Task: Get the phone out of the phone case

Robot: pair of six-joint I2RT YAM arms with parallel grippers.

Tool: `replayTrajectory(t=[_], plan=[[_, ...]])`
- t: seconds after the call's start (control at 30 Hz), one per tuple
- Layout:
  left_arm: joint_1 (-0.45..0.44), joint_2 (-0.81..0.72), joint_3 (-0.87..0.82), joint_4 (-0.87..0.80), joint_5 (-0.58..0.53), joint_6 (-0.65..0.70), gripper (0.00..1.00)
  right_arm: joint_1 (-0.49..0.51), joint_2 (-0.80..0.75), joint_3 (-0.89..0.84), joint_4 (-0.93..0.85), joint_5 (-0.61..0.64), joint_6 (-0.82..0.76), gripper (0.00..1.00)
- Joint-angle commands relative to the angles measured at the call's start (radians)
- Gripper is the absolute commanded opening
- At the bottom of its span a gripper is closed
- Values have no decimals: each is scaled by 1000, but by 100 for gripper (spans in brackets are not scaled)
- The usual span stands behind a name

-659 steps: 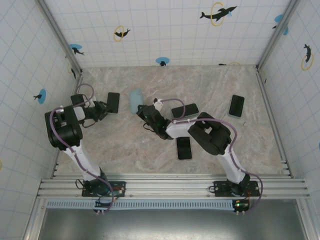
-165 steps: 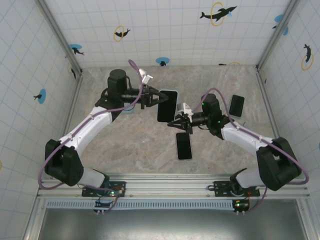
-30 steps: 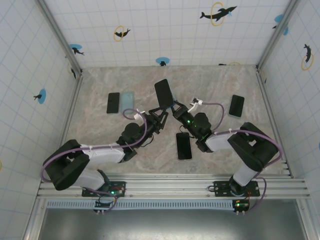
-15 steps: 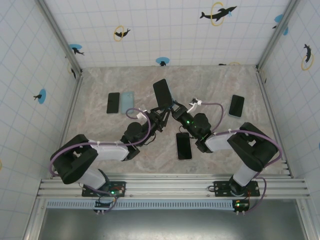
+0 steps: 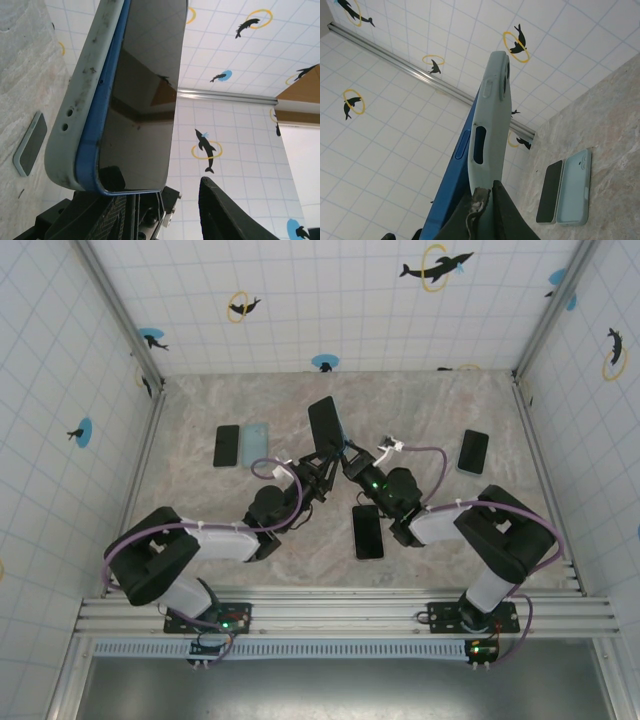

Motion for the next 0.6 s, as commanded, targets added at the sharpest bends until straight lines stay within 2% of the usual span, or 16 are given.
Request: replayTrajectory(t=[0.0, 0.23, 0.37, 0.57], plan=[[-1, 24, -4, 53, -77, -23, 41, 19, -40, -9, 155, 26, -29, 0], [-1, 85, 57, 94, -64, -53, 39, 31, -56, -35, 179, 63, -70, 0], [-1, 120, 68, 159, -59, -71, 30, 32, -58, -42, 194, 76, -75, 0], [-1, 102, 73, 143, -66, -52, 17, 34, -62, -57, 186, 103, -78, 0]])
